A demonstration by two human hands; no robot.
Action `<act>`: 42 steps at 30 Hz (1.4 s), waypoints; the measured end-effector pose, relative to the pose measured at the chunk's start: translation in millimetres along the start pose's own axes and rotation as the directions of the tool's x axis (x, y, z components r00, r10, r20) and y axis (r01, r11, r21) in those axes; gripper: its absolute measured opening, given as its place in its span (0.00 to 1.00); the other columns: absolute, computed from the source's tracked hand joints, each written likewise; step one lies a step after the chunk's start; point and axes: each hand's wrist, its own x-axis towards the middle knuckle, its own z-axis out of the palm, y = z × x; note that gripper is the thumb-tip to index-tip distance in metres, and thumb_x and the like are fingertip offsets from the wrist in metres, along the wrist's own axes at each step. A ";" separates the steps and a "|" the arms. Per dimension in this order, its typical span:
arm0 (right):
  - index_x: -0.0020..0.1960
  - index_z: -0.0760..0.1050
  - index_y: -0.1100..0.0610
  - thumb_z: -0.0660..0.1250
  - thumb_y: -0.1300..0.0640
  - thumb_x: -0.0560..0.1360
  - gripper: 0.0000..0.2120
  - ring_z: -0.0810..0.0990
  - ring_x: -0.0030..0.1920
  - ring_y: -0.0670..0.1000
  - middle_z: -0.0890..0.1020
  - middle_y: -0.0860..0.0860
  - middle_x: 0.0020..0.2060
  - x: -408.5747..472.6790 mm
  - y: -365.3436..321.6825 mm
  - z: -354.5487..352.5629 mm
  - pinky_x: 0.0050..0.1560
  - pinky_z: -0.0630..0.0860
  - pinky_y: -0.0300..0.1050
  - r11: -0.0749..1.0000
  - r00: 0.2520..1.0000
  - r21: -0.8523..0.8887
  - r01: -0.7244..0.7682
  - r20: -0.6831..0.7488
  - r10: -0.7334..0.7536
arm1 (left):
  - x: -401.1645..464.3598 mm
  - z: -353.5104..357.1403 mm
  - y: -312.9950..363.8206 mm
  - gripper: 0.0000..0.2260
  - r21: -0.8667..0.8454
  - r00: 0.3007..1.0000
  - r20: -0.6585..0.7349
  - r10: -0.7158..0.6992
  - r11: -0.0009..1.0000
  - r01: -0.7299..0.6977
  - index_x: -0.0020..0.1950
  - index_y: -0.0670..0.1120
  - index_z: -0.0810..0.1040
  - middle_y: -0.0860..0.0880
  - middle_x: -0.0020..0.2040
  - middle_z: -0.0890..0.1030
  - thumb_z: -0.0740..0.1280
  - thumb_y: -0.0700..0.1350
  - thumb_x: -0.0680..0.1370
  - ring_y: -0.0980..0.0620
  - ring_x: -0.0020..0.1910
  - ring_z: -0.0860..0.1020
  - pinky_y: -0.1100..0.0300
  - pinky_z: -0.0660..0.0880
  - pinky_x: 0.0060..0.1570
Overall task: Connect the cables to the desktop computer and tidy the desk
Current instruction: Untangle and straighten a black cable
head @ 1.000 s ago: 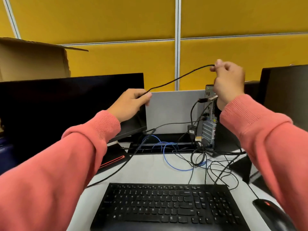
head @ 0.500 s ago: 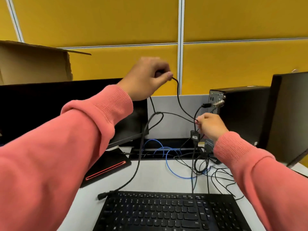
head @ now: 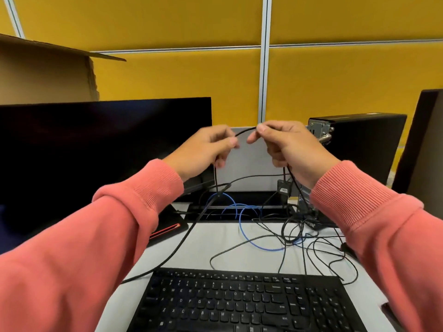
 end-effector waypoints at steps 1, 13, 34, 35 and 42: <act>0.48 0.83 0.58 0.62 0.53 0.84 0.15 0.55 0.26 0.47 0.59 0.48 0.26 0.7 2.5 -2.9 0.27 0.55 0.40 0.999 1.000 0.044 -0.011 -0.028 0.013 | -7.8 4.9 -12.6 0.09 -0.003 0.999 0.033 -0.040 0.999 0.040 0.53 0.34 0.77 0.42 0.37 0.75 0.66 0.41 0.83 0.48 0.35 0.75 0.63 0.73 0.37; 0.50 0.83 0.59 0.59 0.53 0.84 0.15 0.57 0.25 0.46 0.61 0.45 0.24 9.3 25.3 -25.8 0.25 0.57 0.40 0.974 0.921 0.208 -0.091 -0.353 0.162 | -32.5 8.8 -65.6 0.08 0.147 0.958 0.103 -0.266 0.957 0.250 0.58 0.47 0.79 0.42 0.51 0.83 0.64 0.37 0.83 0.52 0.38 0.81 0.60 0.79 0.39; 0.36 0.77 0.68 0.60 0.61 0.67 0.11 0.57 0.26 0.49 0.61 0.52 0.27 -28.8 32.2 -19.5 0.31 0.56 0.46 0.872 0.898 0.259 -0.415 0.272 0.346 | 13.6 5.0 -17.9 0.18 -0.531 0.899 -0.012 -0.438 0.764 0.366 0.65 0.42 0.79 0.32 0.61 0.80 0.61 0.26 0.80 0.40 0.52 0.86 0.56 0.84 0.48; 0.38 0.79 0.69 0.60 0.62 0.69 0.12 0.57 0.27 0.49 0.62 0.52 0.27 -28.9 33.4 -18.3 0.31 0.57 0.46 0.881 0.888 0.206 -0.426 0.285 0.362 | 13.7 6.3 -18.0 0.18 -0.546 0.902 -0.013 -0.432 0.759 0.356 0.65 0.42 0.79 0.32 0.62 0.79 0.62 0.26 0.80 0.40 0.52 0.86 0.56 0.84 0.49; 0.48 0.83 0.69 0.59 0.55 0.81 0.20 0.75 0.28 0.55 0.75 0.56 0.27 -30.3 37.0 -2.0 0.36 0.76 0.45 0.875 0.792 -0.192 -0.444 0.371 0.484 | 17.9 18.7 -15.8 0.19 -0.547 0.905 -0.081 -0.417 0.778 0.309 0.67 0.41 0.77 0.33 0.60 0.80 0.64 0.26 0.79 0.40 0.51 0.86 0.56 0.84 0.49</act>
